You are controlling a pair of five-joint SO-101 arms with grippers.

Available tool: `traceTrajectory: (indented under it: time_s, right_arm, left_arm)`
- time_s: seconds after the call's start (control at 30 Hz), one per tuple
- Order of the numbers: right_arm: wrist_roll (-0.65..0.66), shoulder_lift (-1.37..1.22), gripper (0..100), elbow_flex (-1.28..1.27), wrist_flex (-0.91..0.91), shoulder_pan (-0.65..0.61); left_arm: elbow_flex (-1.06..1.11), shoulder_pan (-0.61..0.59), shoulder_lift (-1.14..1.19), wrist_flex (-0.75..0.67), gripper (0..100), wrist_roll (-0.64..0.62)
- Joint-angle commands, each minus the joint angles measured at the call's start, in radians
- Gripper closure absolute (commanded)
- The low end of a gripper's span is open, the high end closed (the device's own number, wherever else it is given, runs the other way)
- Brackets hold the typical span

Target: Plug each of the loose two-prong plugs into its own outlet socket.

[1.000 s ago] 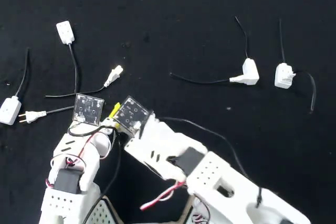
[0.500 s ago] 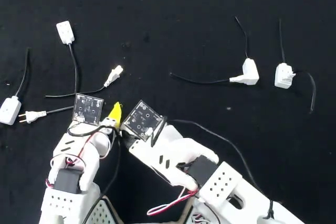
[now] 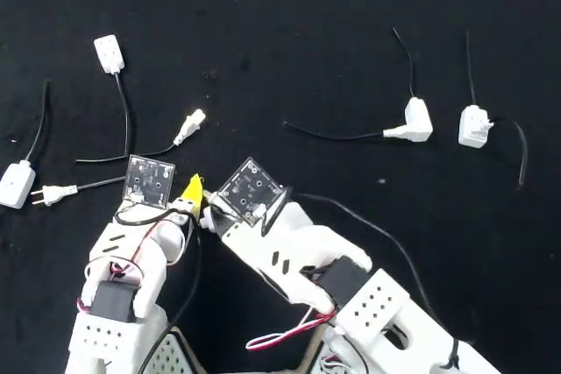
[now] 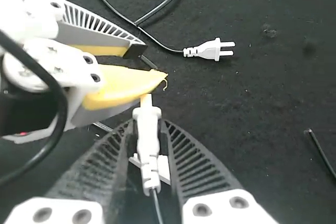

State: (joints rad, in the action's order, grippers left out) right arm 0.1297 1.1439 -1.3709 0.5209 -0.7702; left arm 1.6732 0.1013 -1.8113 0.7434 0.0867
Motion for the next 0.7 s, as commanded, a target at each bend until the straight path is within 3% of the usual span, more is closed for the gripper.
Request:
traceTrajectory:
  time_s: [0.0, 0.17, 0.33, 0.67]
  right_arm:
    - [0.002, 0.031, 98.8, 0.024, 0.008, 0.018]
    - [-0.006, 0.021, 98.8, 0.061, 0.075, 0.084]
    - [-0.008, -0.142, 98.8, 0.2, 0.189, 0.101]
    - [-0.008, -0.63, 98.8, 0.751, 0.661, 0.106]
  left_arm:
    - [0.015, -0.008, -0.008, -0.017, 85, 0.006]
    - [-0.024, -0.101, -0.008, -0.006, 85, -0.002]
    - [-0.105, -0.136, 0.0, 0.143, 85, 0.003]
    - [-0.14, -0.139, 0.19, 0.101, 85, 0.049]
